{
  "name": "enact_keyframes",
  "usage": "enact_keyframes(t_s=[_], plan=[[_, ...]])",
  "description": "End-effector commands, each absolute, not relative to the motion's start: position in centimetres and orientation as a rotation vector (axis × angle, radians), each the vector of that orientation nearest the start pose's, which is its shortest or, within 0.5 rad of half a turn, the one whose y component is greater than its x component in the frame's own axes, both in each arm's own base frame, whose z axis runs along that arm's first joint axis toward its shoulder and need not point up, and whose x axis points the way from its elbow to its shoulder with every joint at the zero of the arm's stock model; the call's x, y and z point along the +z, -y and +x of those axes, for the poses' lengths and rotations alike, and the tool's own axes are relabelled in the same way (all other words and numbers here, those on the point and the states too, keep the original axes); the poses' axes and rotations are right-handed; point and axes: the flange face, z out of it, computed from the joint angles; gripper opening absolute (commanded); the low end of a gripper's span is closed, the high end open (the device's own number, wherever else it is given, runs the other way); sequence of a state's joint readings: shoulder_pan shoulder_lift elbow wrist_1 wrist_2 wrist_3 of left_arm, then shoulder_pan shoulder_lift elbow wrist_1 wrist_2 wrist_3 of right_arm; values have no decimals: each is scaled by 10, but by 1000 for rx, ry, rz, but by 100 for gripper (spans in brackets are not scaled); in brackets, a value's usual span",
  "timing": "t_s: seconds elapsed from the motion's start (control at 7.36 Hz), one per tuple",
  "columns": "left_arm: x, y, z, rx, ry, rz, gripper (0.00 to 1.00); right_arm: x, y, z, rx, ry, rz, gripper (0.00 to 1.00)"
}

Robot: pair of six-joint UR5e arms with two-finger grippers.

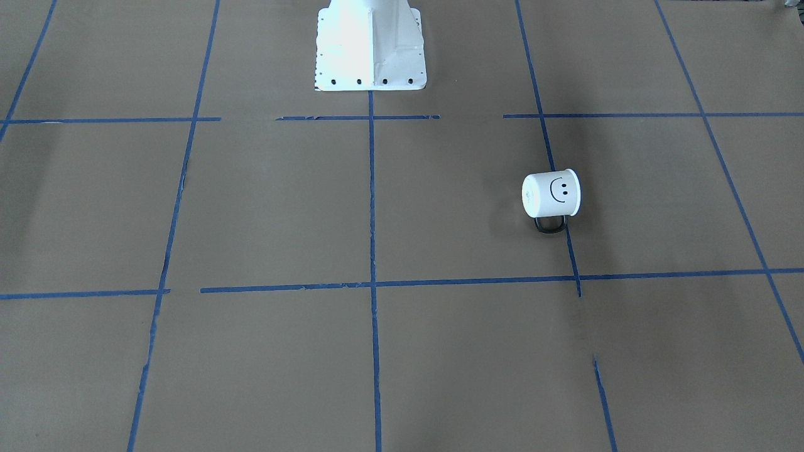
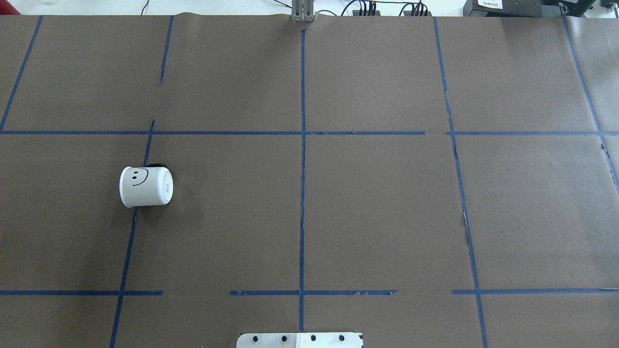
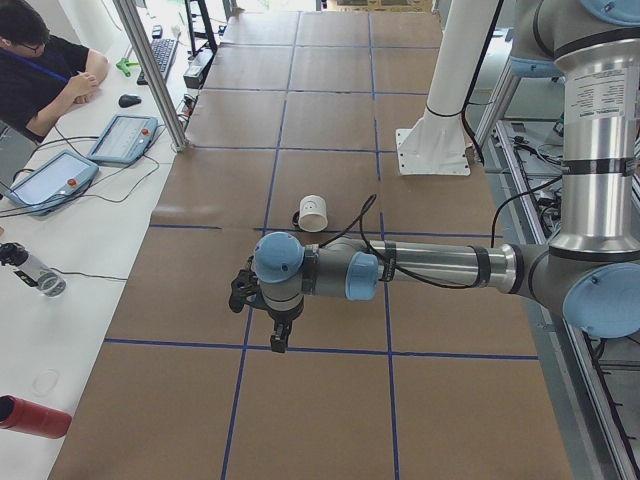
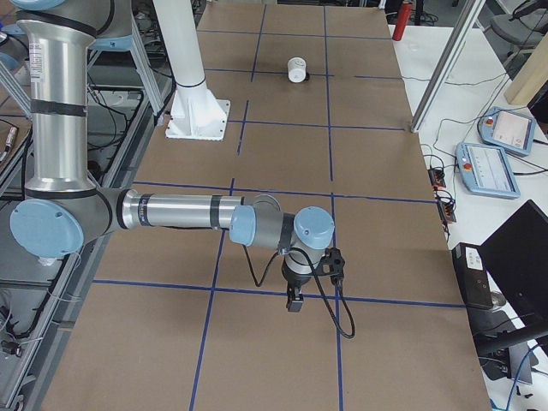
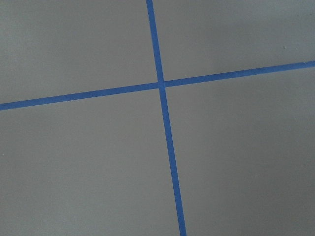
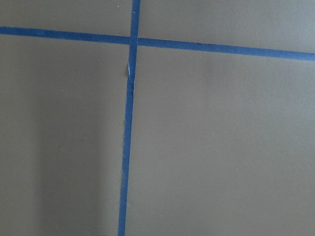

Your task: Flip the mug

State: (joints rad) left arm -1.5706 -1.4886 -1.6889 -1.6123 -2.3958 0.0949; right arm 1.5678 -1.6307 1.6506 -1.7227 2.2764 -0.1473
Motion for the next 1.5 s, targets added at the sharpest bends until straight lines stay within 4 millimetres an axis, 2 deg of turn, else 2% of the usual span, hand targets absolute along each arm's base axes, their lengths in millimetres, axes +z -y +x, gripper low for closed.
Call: enact_keyframes(t_s=[0.0,0.14,0.41,0.54,0.68,0.82,0.95,1.09,1.22,1.36], plan=[[626,465,-59,135,-818,132,100,667,456,67,-97,712,-75,100],[617,470,-59,150,-822,168,100,667,456,67,-97,712,-75,100],[595,491,-58,229,-802,351,100,668,455,67,-97,712,-77,100],[579,517,-59,278,-789,472,100,667,456,67,-97,712,-75,100],[560,522,-61,328,-778,596,100,667,456,67,-97,712,-75,100],[553,520,-61,345,-774,663,100,667,456,67,-97,712,-75,100],[550,516,-61,259,-806,666,100,667,456,67,-97,712,-75,100],[539,515,-62,181,-822,708,100,667,456,67,-97,712,-75,100],[536,509,-54,75,-790,770,100,668,455,67,-97,712,-77,100],[544,500,-22,47,-850,746,100,668,455,67,-97,712,-77,100]])
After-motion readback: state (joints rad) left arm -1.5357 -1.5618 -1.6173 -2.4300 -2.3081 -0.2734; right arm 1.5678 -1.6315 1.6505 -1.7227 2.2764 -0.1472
